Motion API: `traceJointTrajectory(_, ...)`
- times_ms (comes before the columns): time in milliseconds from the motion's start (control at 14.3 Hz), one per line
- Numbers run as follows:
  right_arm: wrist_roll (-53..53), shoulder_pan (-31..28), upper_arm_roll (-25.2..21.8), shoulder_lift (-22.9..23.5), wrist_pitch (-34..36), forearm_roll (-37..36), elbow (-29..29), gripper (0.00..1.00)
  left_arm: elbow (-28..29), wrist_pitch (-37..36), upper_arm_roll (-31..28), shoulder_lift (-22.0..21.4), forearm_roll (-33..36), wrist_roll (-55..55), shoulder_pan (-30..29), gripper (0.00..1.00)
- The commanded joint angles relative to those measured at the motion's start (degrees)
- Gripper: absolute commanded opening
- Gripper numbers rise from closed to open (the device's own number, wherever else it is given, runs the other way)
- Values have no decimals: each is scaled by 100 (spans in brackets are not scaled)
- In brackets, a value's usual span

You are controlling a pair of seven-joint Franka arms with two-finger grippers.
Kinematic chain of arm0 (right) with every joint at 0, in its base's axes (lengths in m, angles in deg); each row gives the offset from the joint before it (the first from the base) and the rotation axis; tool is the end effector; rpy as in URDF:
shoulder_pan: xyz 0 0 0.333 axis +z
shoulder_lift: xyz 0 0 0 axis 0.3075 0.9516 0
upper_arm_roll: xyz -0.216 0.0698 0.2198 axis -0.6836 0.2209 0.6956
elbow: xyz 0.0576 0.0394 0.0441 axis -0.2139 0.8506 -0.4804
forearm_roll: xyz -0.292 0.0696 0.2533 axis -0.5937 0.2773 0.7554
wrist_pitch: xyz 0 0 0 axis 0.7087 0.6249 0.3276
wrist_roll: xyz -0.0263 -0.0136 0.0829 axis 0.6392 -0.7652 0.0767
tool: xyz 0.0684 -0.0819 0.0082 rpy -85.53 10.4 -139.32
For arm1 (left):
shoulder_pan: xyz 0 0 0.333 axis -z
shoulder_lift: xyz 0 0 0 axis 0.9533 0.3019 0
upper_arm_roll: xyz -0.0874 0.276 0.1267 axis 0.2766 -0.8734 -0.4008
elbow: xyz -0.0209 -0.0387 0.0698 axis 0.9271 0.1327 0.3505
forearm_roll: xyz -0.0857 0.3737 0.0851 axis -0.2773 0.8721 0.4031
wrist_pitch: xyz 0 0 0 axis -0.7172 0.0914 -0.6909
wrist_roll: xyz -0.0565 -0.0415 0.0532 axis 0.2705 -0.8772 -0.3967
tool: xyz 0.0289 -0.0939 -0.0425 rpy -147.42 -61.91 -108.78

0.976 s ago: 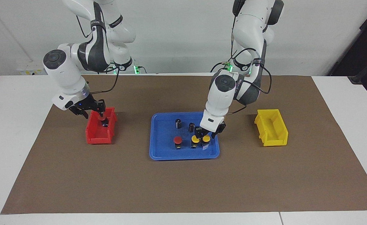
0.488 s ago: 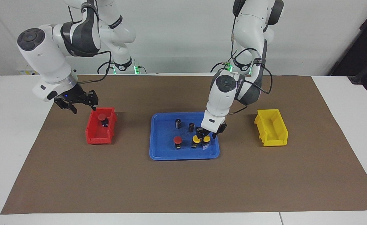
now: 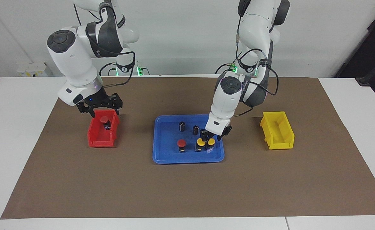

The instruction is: Sort red and yellow buttons by color

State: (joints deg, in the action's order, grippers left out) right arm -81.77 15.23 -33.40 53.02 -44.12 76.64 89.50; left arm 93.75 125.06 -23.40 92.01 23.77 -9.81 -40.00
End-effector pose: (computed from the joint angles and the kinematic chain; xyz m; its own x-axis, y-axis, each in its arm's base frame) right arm 0.5955 0.0565 0.5176 0.9932 0.1127 -0.0285 0.1124 -0.9936 -0.0100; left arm 0.5821 -0.3607 0.3675 0.9745 0.2177 0.0548 0.2118 -0.9724 0.0974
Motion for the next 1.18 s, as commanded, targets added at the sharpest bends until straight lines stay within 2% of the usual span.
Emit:
traceJointTrajectory(0,26,-83,31,99,0,-29,-121,99,-65,-218,-76,-59,62,-108,79,65)
traceJointTrajectory(488,35,-83,31,99,0,-20,-86,99,40,-148,-68,-129,71,-152,88,65)
traceJointTrajectory(697,35,-83,31,91,-9,-20,-78,99,163,1,-68,-138,71,-152,88,53)
traceJointTrajectory(1115,43,-75,31,91,-9,-20,-78,99,242,133,-68,-138,71,-292,176,53)
